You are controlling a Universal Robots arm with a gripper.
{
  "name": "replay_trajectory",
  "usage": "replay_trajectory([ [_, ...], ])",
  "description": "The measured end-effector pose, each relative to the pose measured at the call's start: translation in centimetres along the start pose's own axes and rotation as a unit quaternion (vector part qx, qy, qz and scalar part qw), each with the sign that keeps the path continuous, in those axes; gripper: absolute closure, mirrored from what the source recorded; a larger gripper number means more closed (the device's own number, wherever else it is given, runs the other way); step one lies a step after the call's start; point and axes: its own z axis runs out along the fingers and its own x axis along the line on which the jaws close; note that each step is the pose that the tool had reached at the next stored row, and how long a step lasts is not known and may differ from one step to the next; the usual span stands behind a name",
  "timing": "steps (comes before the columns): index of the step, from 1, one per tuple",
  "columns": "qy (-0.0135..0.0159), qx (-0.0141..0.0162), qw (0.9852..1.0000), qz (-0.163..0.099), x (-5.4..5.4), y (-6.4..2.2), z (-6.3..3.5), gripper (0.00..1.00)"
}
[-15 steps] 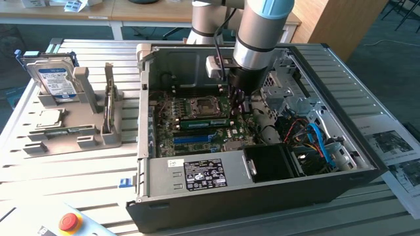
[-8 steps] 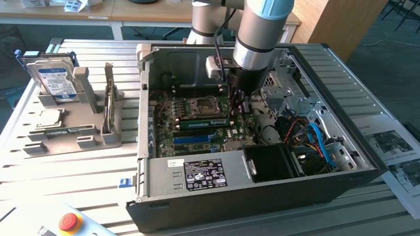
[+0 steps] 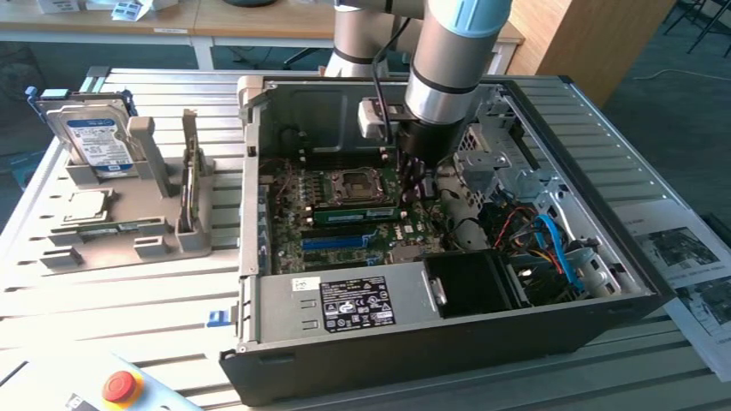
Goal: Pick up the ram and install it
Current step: 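Press down the ram until it locks into place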
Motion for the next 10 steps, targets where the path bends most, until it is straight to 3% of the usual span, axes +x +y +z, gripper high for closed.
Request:
replay_trajectory([
  [10,-0.0001,0.0001,1.0000,0.000,0.00,0.00,0.13,0.89],
])
